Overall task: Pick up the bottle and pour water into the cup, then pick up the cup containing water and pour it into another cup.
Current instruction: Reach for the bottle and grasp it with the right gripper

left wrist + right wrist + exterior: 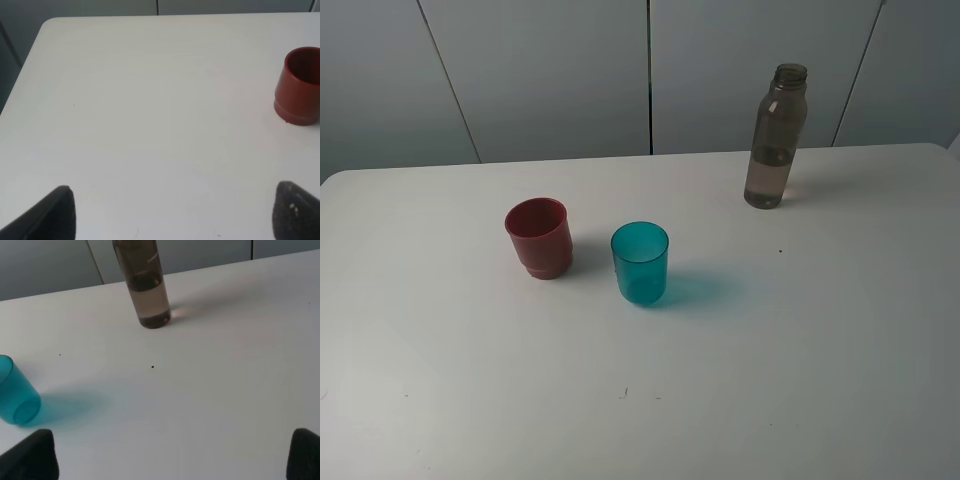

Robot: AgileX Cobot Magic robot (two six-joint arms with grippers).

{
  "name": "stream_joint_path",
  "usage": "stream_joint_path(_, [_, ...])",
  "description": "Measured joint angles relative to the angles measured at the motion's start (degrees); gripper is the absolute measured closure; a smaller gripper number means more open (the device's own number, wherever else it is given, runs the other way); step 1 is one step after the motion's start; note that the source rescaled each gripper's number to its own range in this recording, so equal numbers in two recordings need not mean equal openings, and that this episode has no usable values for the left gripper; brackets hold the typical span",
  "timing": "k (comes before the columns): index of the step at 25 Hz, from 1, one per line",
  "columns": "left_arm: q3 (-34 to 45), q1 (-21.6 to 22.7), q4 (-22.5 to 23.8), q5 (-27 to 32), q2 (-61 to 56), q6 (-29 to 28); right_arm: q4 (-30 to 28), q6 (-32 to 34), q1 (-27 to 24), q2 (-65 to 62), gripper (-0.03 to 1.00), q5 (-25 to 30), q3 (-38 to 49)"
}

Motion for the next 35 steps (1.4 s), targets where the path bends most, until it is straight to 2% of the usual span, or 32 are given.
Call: stream_joint_path(35, [0.00,0.00,0.00,0.00,0.00,-0.11,0.00,0.00,0.00,0.00,-0.01,0.00,0.00])
